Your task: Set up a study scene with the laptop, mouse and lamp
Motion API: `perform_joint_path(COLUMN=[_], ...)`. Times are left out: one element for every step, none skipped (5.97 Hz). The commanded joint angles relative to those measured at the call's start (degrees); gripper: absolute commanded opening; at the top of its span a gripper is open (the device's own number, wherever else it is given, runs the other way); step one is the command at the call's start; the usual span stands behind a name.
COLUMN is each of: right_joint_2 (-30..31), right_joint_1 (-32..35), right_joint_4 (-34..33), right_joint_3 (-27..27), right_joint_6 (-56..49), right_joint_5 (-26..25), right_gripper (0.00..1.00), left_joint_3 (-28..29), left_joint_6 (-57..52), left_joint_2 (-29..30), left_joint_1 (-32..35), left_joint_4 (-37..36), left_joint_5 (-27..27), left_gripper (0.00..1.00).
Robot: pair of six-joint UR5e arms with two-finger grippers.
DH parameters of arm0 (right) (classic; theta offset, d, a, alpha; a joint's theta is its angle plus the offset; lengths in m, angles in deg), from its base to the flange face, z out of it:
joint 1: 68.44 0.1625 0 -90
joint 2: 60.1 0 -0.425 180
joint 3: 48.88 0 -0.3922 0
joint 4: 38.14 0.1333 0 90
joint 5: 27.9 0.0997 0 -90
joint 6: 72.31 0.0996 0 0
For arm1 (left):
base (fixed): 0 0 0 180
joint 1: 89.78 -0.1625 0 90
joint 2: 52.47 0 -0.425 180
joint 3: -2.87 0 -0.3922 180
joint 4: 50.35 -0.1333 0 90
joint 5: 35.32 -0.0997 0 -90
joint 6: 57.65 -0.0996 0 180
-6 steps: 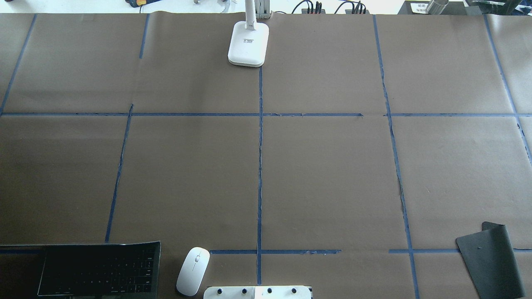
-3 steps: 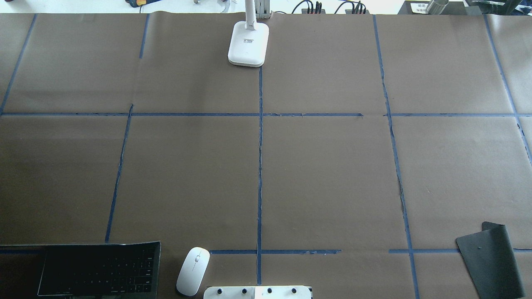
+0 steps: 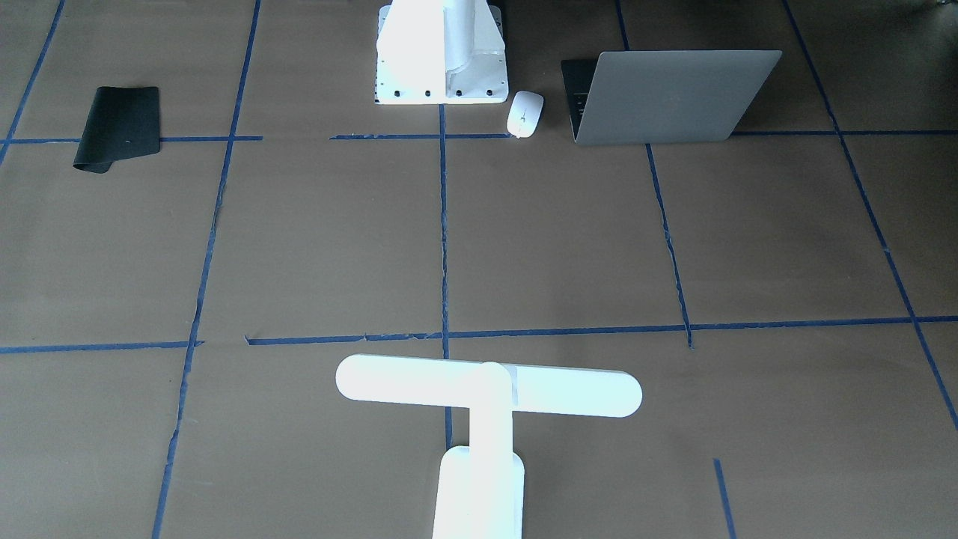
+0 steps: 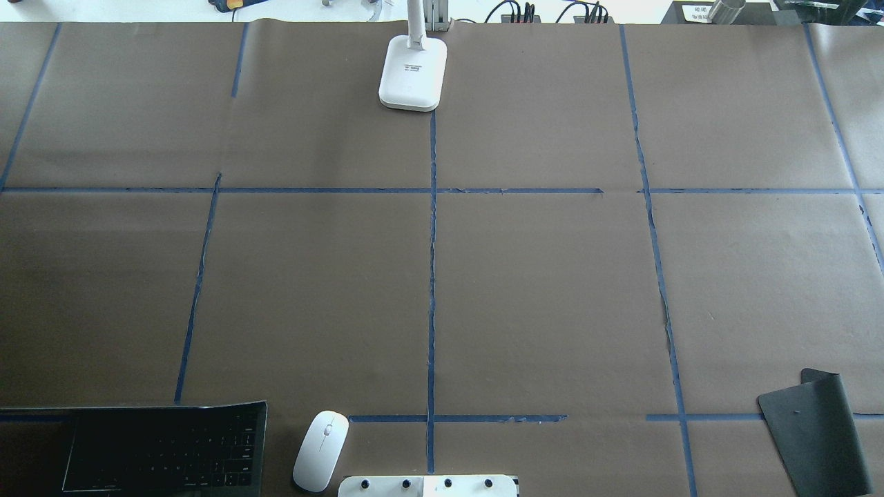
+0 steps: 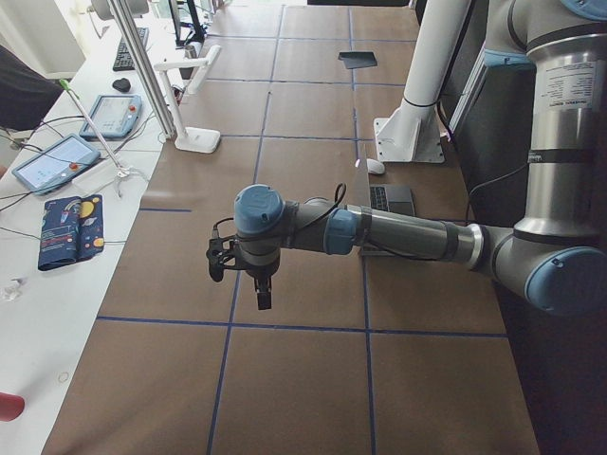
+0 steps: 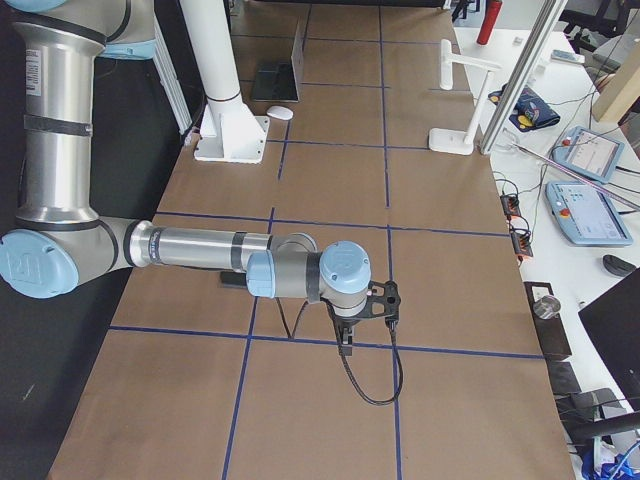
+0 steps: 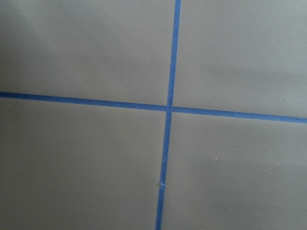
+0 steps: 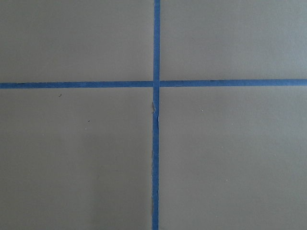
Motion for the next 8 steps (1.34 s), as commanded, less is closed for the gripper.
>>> perform_joint_path(right_joint_2=[0.10,0.18,0.19,0.45,0.62,0.62,0.62,0.71], right_joint_1=[0.00,0.00,0.00,0.00,0.00,0.00,0.00,0.00], right_joint_4=[0.09,0.09,0.09,0.09,0.09,0.09,0.09,0.09], right_joint_3=[0.09,0.62,0.62,0.71,0.71,0.88,0.97,1.32], right_joint_6=[0.02,-0.07,-0.07,-0.07,-0.07,-0.07,-0.07,-0.07], right_joint_5=[0.19,0.11,0.02,0.02,0.02,0.02,0.02,0.02], right_gripper=[1.00,1.00,1.00,1.00,1.00,1.00,1.00,1.00], left_joint_3=[-12.70,-17.55,-22.04,-28.00,-32.93,-34.46,-35.26,-37.44], left_joint_6=[18.04,28.84,40.52,55.51,67.15,74.58,81.61,90.82], left_joint_2=[-6.00,-7.50,-7.69,-7.78,-7.87,-7.78,-7.61,-7.69], left_joint_1=[-5.80,-10.19,-13.80,-19.76,-24.69,-29.18,-32.53,-40.22], left_joint_4=[0.24,0.24,0.32,0.33,0.33,0.33,0.41,-0.20], left_joint_5=[1.66,1.68,1.59,0.89,-1.55,-4.97,-8.40,-16.52], left_gripper=[1.00,1.00,1.00,1.00,1.00,1.00,1.00,1.00])
